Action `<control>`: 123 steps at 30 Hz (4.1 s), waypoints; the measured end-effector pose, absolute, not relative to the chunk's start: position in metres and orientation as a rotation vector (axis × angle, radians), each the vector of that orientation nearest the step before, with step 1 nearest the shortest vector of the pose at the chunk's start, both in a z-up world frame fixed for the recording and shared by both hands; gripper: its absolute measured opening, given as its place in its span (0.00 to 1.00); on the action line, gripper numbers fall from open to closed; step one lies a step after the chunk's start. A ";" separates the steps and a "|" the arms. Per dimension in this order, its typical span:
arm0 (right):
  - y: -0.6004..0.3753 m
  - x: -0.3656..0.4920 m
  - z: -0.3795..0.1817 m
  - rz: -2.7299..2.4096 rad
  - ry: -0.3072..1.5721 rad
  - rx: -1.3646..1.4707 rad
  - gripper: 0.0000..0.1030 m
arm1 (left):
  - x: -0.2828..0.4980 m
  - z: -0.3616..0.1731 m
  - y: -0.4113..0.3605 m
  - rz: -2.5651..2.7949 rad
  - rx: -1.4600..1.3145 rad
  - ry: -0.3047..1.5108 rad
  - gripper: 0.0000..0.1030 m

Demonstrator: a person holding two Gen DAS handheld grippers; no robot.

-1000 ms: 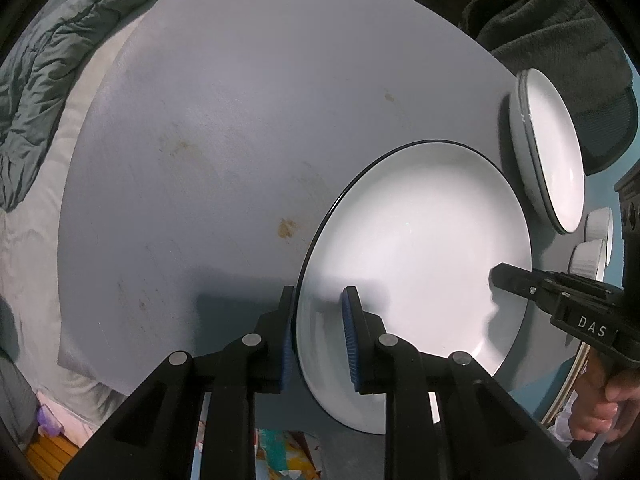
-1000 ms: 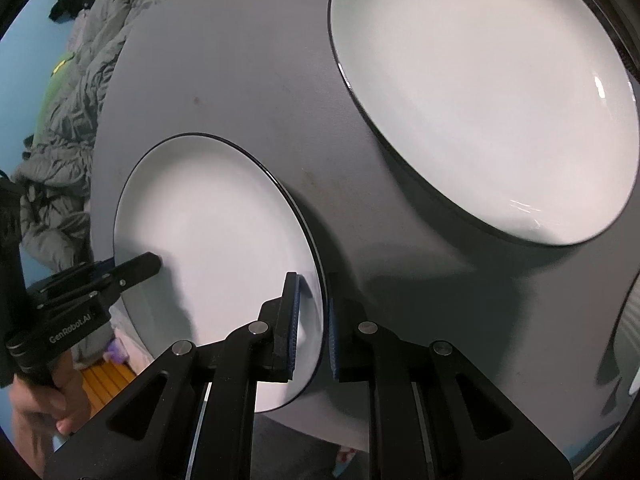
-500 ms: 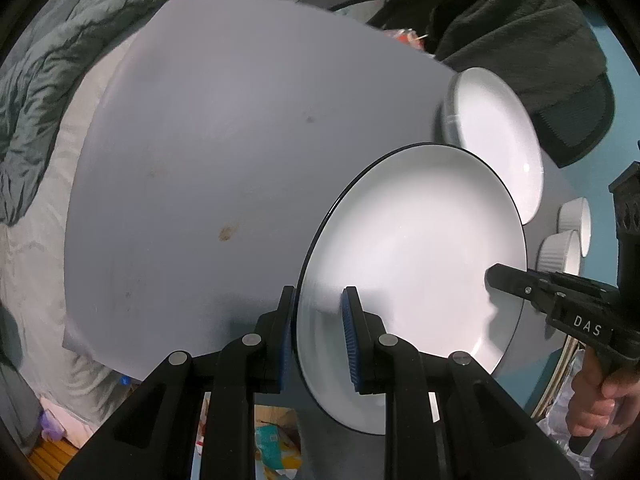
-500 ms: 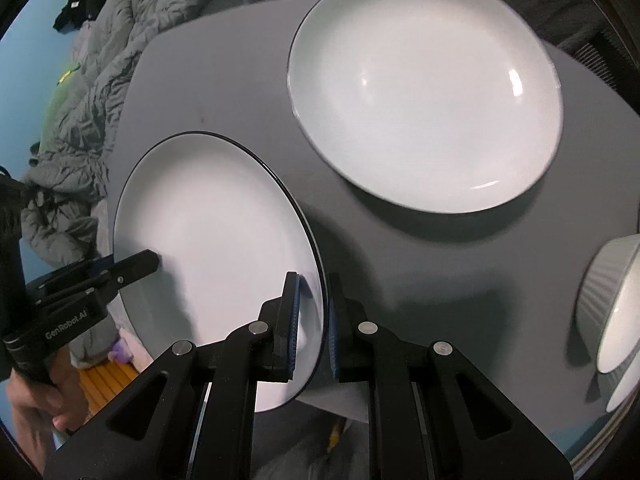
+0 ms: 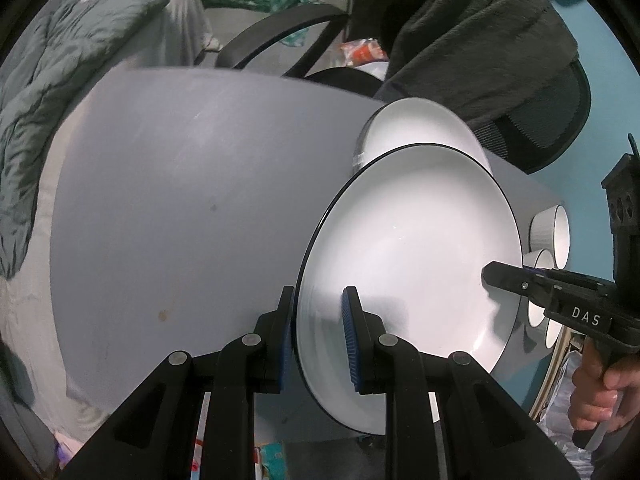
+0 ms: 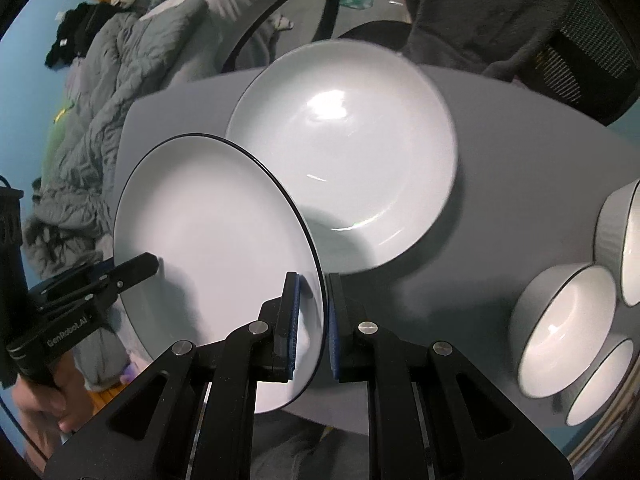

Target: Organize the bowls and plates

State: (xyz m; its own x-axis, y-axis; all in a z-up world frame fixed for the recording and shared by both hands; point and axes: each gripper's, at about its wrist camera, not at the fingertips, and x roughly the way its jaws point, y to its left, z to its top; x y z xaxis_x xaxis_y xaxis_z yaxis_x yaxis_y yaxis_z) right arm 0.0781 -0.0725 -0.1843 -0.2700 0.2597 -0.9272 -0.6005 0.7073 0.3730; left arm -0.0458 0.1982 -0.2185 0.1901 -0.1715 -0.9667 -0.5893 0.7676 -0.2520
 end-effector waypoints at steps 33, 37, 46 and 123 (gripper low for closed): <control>-0.083 0.180 -0.225 0.799 1.713 -0.269 0.12 | 0.060 -0.274 0.200 0.380 -0.671 1.467 0.23; -0.082 0.182 -0.224 0.793 1.710 -0.265 0.12 | 0.062 -0.275 0.201 0.373 -0.666 1.467 0.23; -0.079 0.182 -0.223 0.770 1.723 -0.275 0.14 | 0.067 -0.275 0.195 0.345 -0.633 1.479 0.37; -0.146 0.044 -0.006 0.584 1.150 -0.335 0.67 | -0.074 -0.055 0.129 0.306 -0.382 1.050 0.75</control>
